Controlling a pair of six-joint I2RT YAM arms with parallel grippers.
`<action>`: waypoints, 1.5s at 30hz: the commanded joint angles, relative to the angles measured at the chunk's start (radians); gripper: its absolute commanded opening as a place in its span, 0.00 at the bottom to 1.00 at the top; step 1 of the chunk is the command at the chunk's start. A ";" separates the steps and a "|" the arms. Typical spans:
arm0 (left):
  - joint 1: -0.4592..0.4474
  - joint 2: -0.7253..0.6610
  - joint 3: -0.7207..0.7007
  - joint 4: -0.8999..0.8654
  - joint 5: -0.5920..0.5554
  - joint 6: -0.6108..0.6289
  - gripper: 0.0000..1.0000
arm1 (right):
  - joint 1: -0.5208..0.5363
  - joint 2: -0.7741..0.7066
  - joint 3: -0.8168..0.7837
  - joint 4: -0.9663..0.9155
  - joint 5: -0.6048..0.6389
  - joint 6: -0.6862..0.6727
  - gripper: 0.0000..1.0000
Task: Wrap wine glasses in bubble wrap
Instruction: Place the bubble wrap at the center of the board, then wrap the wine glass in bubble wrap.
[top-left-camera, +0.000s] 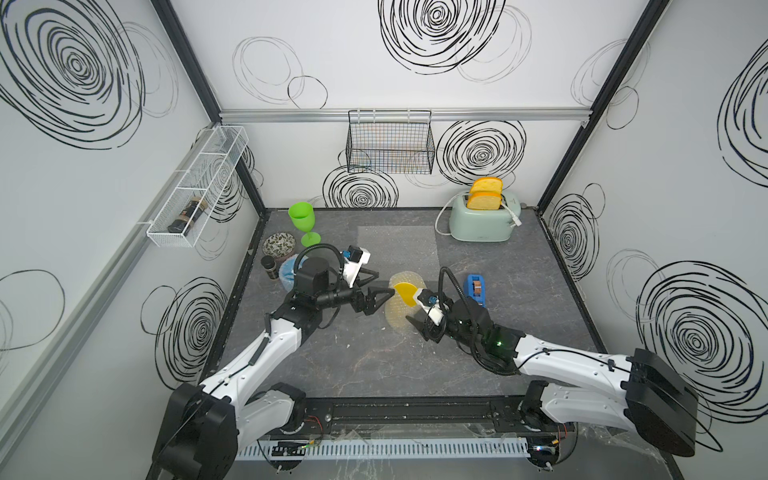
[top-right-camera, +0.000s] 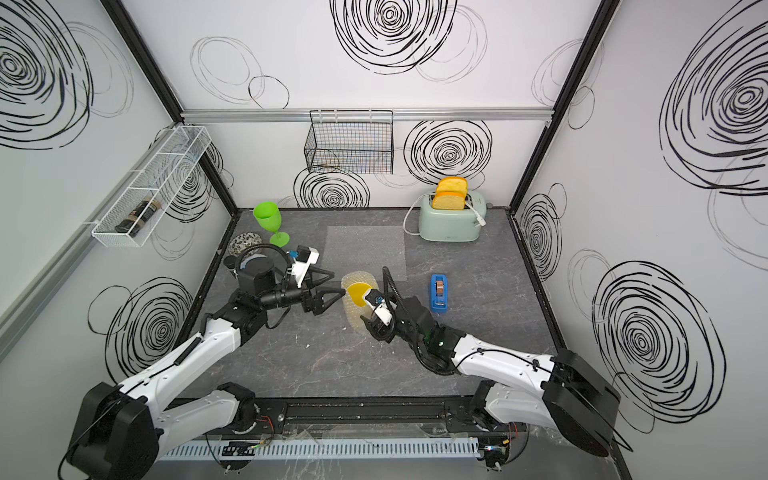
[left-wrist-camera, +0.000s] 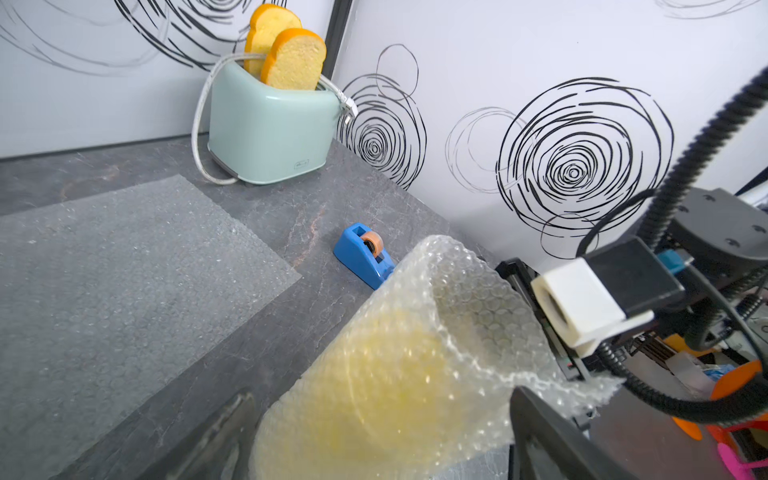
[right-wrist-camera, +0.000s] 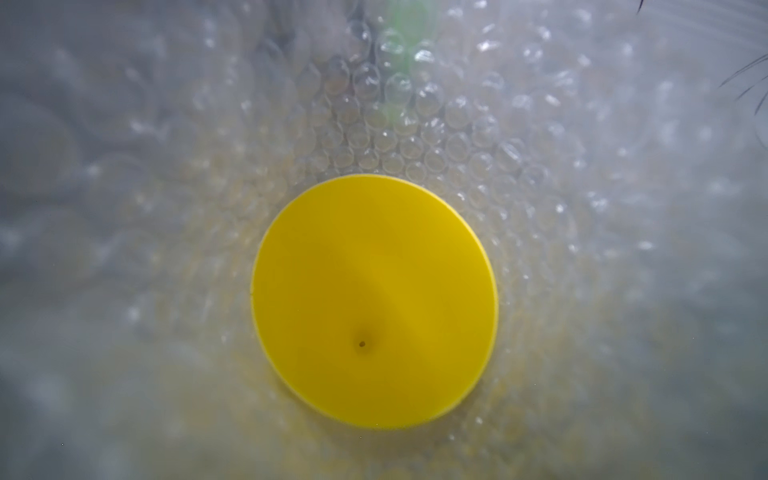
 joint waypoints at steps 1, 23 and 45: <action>-0.027 0.053 0.039 -0.085 -0.078 -0.020 0.92 | 0.013 0.003 0.001 -0.013 0.013 0.006 0.74; -0.071 0.184 0.083 -0.173 -0.248 0.033 0.68 | -0.159 0.033 0.252 -0.273 -0.299 0.396 0.63; -0.089 0.196 0.253 -0.370 -0.184 0.035 0.55 | -0.172 0.435 0.610 -0.652 -0.208 0.447 0.26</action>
